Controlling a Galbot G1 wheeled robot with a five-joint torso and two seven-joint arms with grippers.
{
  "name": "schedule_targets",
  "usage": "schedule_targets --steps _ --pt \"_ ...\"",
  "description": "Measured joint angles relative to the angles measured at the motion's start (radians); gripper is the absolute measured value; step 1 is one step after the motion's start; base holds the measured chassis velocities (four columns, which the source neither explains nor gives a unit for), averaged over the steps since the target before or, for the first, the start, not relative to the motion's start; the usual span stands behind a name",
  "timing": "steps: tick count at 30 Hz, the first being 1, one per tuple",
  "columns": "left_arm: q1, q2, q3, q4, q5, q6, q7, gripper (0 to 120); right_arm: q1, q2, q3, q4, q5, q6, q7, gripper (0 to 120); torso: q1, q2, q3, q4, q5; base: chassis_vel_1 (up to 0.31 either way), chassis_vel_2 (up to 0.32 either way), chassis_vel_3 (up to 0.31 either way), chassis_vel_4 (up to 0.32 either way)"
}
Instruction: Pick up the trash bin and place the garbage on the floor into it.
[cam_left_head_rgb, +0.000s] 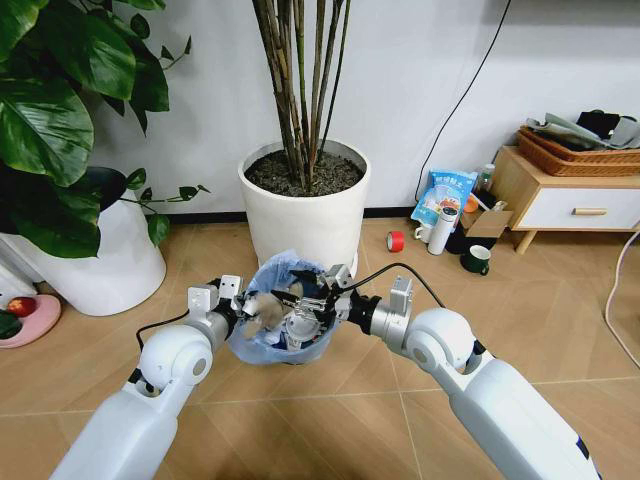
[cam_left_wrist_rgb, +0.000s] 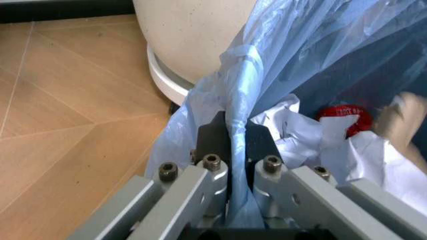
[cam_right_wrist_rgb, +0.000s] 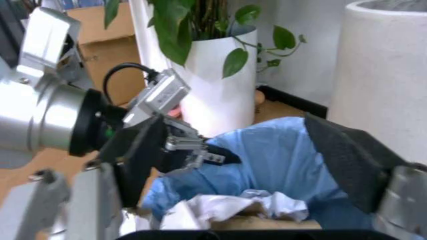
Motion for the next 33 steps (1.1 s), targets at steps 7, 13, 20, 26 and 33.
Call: schedule_targets --steps 7,13,20,26,33 --pt "0.011 -0.004 -0.018 -0.002 0.009 0.000 0.000 0 -0.016 0.001 0.045 0.035 -0.009 0.022 0.090 99 0.000 0.000 0.000 0.0001 -0.0001 0.000 0.000 0.000 0.000" --pt "0.034 -0.008 -0.037 -0.016 0.029 0.000 0.001 0 -0.096 0.002 0.134 0.078 -0.074 0.060 0.264 100 0.000 0.000 0.000 0.0000 0.0000 0.000 0.000 0.000 0.000" --pt "0.060 -0.011 -0.053 -0.034 0.038 0.000 -0.001 0 -0.281 0.047 0.333 0.101 -0.236 0.128 0.265 100 0.000 0.000 0.000 0.0000 0.0000 0.000 0.000 0.000 0.000" --pt "0.068 -0.008 -0.061 -0.040 0.039 0.000 -0.002 0 -0.405 0.111 0.420 0.116 -0.312 0.171 0.261 100 0.000 0.000 0.000 0.0000 0.0000 0.000 0.000 0.000 0.000" --pt "0.072 -0.009 -0.061 -0.045 0.039 0.000 -0.004 0 -0.509 0.183 0.481 0.138 -0.360 0.218 0.261 100 0.000 0.000 0.000 -0.0001 0.0000 0.000 0.000 0.000 0.000"
